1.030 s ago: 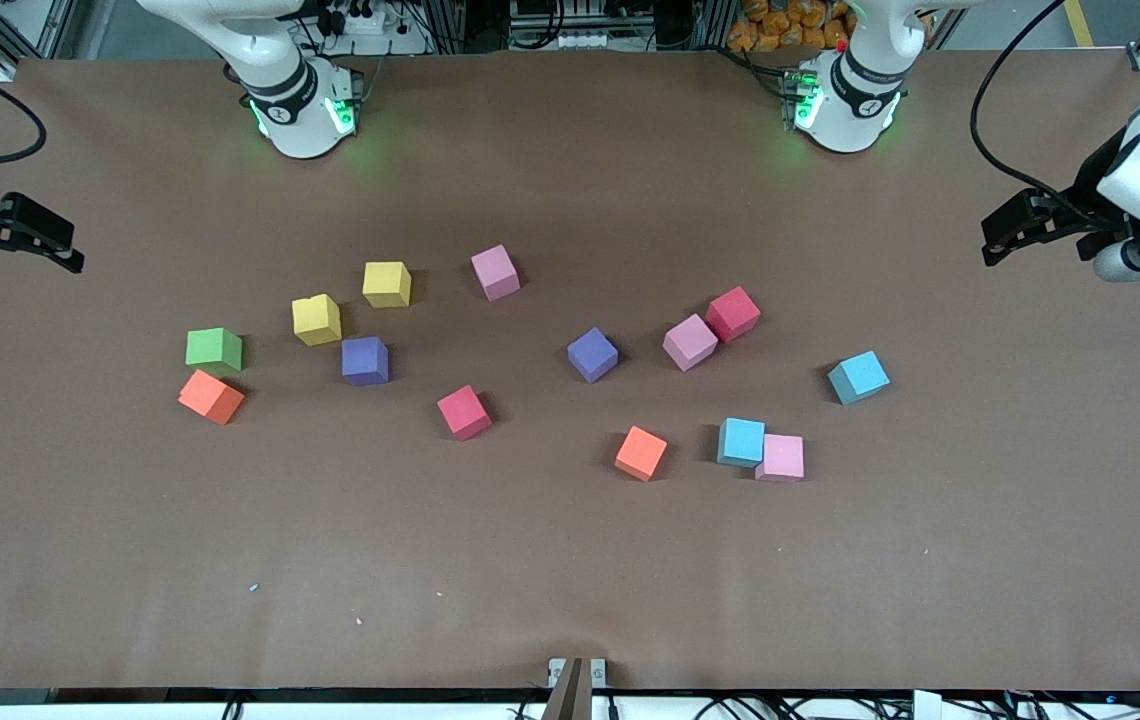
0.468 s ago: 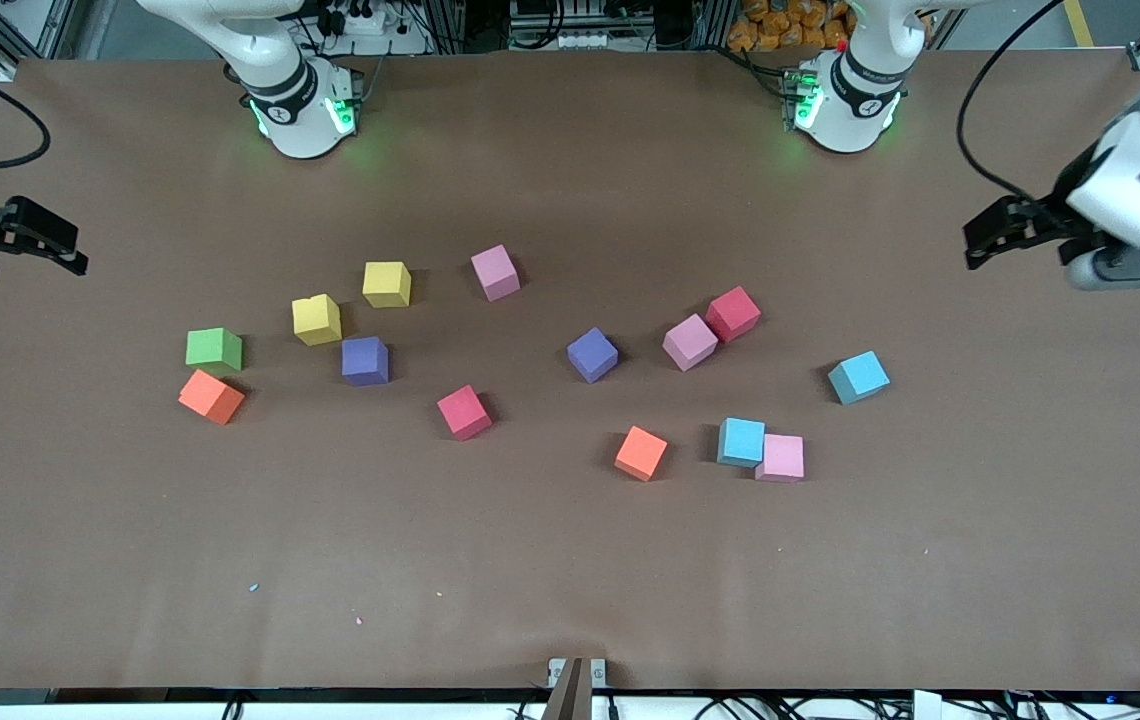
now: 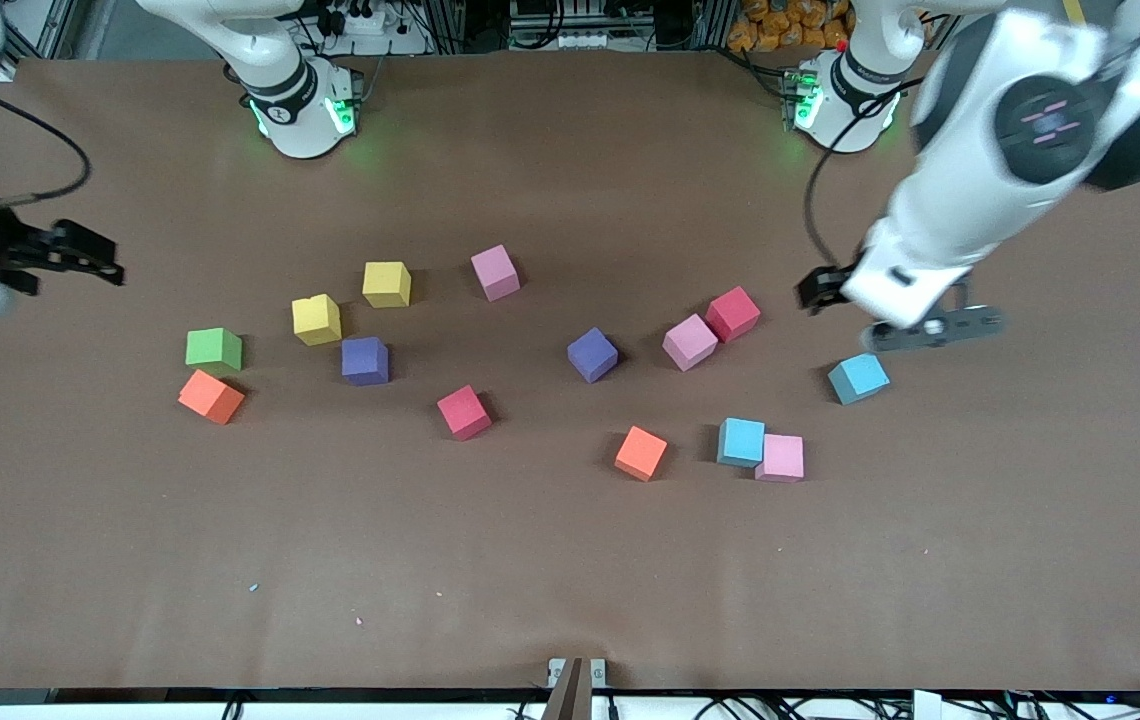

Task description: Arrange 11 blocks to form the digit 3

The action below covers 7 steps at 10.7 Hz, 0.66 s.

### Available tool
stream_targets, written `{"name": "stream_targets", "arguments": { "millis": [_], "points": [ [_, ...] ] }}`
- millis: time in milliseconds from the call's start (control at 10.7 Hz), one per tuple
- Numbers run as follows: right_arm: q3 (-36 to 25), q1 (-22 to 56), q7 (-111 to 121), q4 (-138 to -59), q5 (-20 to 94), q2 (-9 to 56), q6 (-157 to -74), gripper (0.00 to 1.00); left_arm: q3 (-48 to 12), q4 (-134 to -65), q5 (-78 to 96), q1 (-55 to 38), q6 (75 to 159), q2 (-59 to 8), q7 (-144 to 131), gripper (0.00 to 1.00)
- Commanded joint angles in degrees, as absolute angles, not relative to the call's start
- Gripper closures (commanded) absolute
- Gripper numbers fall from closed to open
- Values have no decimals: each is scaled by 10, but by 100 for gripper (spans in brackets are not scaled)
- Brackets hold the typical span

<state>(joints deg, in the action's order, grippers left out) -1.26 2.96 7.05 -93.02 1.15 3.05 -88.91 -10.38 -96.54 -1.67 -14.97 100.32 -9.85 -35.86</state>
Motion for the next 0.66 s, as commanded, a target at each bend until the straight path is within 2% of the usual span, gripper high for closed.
{"name": "stream_targets", "arguments": {
  "millis": [0,281,562],
  "points": [
    [-11,78,80,-1017,21,24,-941,0,-98,-1000,-12,-211,1052,-125,-463,0],
    [-12,113,82,-1128,76,25,-1007,0,-98,-999,-13,-277,1126,-193,-608,0],
    [-12,159,76,-1263,76,25,-1158,0,-98,-994,-12,-315,1202,-255,-694,0]
  ]
}}
